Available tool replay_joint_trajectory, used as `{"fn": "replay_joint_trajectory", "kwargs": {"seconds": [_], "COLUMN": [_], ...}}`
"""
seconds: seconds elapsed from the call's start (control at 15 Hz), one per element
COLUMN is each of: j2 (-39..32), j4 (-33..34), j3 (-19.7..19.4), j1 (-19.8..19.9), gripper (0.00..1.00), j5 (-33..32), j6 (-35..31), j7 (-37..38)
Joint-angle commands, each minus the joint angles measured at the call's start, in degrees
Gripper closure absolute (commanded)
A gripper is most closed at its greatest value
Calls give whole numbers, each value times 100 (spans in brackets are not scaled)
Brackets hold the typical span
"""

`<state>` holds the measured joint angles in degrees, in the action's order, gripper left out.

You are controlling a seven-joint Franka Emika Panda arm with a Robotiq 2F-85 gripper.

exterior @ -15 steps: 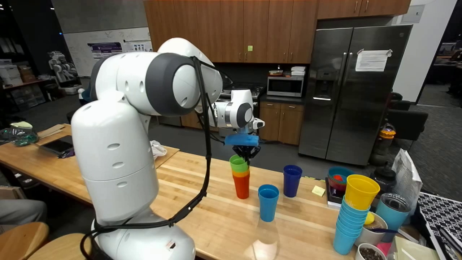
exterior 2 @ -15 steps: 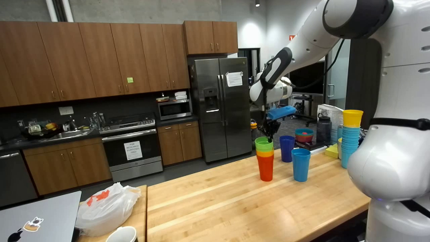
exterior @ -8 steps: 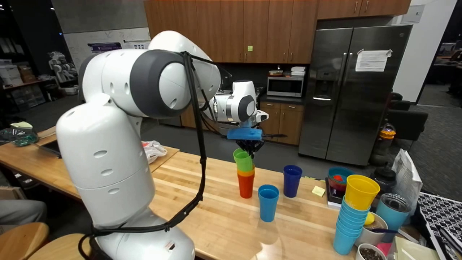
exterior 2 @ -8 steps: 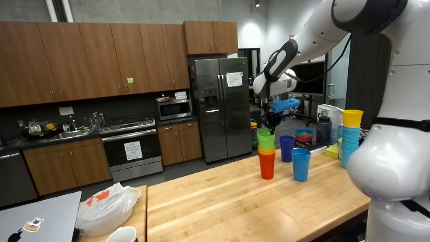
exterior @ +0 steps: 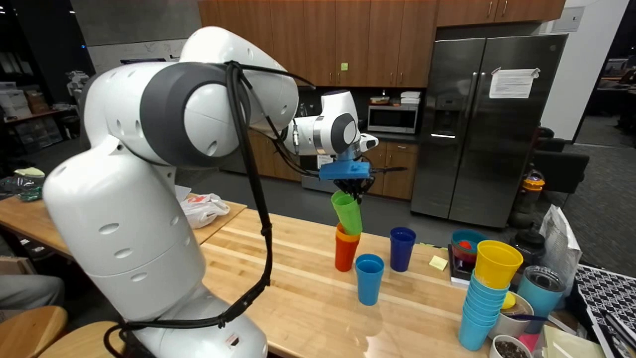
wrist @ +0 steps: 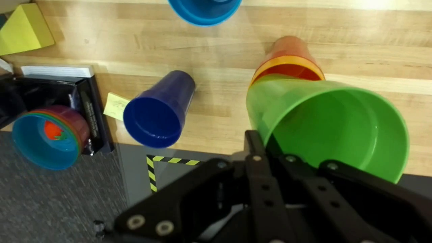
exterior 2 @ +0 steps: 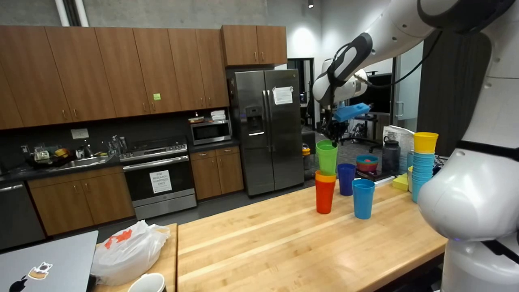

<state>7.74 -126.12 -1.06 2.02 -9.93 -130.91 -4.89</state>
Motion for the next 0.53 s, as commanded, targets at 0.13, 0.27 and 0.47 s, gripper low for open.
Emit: {"fn": "replay_joint_trajectory", "kwargs": {"seconds": [0.13, 0.27, 0.47], "j2": [240, 205, 80], "j4": [303, 482, 823], "j3": [13, 45, 134], "j1": [61, 38, -16], "gripper": [99, 99, 99], "j5": [-431, -515, -698], "j6": [113, 132, 174], "j7": [57, 50, 65]}}
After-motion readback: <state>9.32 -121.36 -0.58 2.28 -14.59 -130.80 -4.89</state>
